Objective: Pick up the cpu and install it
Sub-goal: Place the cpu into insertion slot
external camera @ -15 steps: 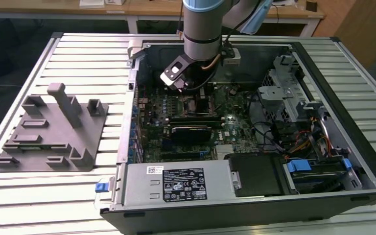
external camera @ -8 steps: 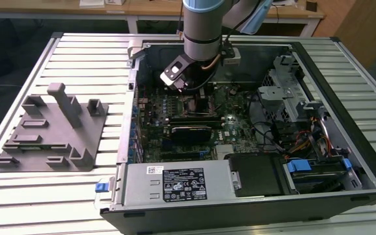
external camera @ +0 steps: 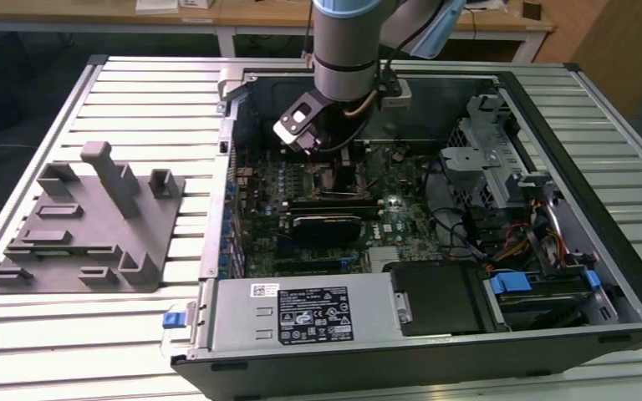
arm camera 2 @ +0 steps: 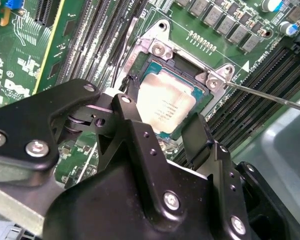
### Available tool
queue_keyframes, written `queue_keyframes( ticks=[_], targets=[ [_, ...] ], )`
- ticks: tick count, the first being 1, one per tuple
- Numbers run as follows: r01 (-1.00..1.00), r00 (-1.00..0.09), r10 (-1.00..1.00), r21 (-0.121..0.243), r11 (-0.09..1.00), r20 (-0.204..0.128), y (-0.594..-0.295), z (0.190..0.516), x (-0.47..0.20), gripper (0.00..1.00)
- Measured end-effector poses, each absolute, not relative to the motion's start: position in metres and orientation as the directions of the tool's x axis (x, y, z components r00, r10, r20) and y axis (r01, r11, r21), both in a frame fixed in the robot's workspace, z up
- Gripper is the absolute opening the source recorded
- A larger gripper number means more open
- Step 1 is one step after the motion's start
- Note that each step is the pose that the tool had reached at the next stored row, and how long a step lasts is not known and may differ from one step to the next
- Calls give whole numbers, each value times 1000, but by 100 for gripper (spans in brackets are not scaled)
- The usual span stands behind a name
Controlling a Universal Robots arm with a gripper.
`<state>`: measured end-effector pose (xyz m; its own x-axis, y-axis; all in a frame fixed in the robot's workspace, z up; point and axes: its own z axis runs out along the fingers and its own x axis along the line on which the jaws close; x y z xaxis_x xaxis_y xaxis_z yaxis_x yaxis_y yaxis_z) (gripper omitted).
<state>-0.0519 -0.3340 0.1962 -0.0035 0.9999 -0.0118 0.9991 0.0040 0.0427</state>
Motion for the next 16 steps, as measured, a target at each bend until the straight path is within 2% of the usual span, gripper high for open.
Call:
queue_keyframes(
  ticks=[12, 13, 14, 16],
  targets=[
    [999, -4, 1000, 43, 4, -12, -334, 203, -52, 60],
    [999, -3, 1000, 43, 4, -12, -334, 203, -52, 54],
    [999, -3, 1000, 43, 4, -12, -334, 203, -52, 54],
    [999, -3, 1000, 43, 4, -12, -334, 203, -52, 42]
  ],
)
